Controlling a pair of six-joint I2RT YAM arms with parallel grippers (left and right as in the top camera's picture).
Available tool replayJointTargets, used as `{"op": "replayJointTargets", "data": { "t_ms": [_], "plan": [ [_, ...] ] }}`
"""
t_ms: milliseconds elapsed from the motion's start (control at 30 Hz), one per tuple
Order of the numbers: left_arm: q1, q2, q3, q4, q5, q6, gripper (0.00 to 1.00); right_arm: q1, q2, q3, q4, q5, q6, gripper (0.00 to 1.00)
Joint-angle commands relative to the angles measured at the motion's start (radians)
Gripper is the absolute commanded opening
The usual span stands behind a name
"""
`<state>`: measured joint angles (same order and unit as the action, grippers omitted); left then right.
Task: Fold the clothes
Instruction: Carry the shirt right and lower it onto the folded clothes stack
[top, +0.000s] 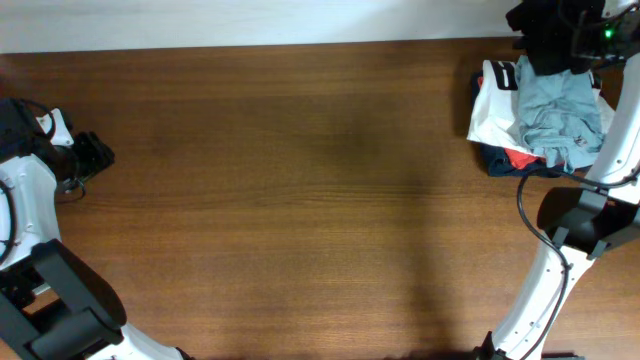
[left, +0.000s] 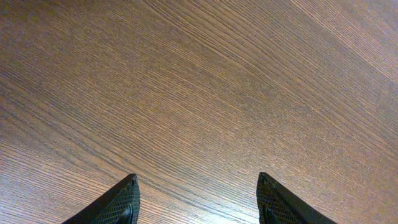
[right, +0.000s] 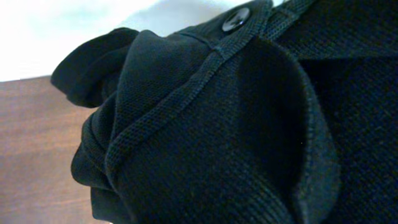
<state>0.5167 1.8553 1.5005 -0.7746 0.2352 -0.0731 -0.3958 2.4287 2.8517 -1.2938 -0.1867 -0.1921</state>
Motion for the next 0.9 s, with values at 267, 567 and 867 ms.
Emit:
{"op": "replayJointTargets", "data": {
  "t_ms": [267,567,867],
  "plan": [
    [0.0,0.007,0.006,-0.02,0.011,-0.01,0.6,-0.023,-0.014,-0.151,-0.009,-0.065,-0.036,0.04],
    [0.0,0.007,0.006,-0.019,0.011,-0.01,0.6,-0.097,-0.032,-0.152,-0.311,-0.062,-0.015,0.04],
    [0.0,0.007,0.006,-0.031,0.011,-0.01,0.6,-0.183,-0.045,-0.151,-0.405,-0.097,0.119,0.84]
  ]
}}
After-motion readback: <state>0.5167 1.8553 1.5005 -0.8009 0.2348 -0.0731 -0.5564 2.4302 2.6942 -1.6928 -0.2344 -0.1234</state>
